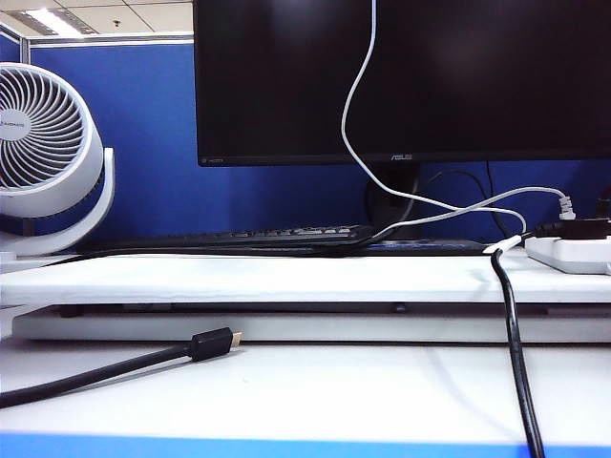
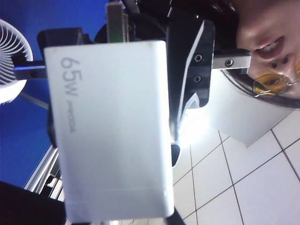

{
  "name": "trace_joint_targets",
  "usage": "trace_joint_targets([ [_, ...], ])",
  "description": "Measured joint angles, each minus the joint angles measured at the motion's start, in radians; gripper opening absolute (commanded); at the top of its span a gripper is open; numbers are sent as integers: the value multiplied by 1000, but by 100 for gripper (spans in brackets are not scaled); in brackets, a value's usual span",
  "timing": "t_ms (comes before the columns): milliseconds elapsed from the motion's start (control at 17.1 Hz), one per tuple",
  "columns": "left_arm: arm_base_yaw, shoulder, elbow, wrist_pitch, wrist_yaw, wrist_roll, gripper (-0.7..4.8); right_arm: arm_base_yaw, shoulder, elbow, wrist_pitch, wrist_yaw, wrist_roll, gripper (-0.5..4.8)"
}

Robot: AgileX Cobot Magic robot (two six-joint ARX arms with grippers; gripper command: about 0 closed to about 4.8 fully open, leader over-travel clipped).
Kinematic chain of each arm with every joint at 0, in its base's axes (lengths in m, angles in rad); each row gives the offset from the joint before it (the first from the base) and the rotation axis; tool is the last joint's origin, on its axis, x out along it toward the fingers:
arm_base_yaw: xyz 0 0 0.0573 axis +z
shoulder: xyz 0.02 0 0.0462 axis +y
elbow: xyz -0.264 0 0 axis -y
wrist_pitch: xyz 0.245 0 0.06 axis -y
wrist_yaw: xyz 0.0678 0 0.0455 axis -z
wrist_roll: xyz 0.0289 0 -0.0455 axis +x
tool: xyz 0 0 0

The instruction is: Pick up the Type-C charging cable and the charging base, insert one end of the Type-C charger into the corresponding slot on the base, and finally place the plugged-in charger back on the table.

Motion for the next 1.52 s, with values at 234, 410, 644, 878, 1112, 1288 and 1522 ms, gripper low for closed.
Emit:
trace_joint_targets([
  [234,7,9,-2,-5,-63,23,149,8,-6,0,-25,177,0,171],
  [410,9,13,-2,-1,-133,86,149,11,-12,0,-72,307,8,171],
  [644,10,16,-2,-23,-167,240,149,-50,-16,-6,-114,354,8,171],
  [878,10,18,-2,-277,-218,593,149,-109,-32,-6,-114,402,8,171],
  [1112,10,29,-2,-542,-394,879,149,-132,-40,-6,-113,510,10,171],
  [1288,9,52,-2,-694,-535,1054,149,-128,-40,-6,-113,580,51,171],
  [1522,-20,106,-2,-842,-686,1246,149,-130,-40,-6,-113,691,148,171],
])
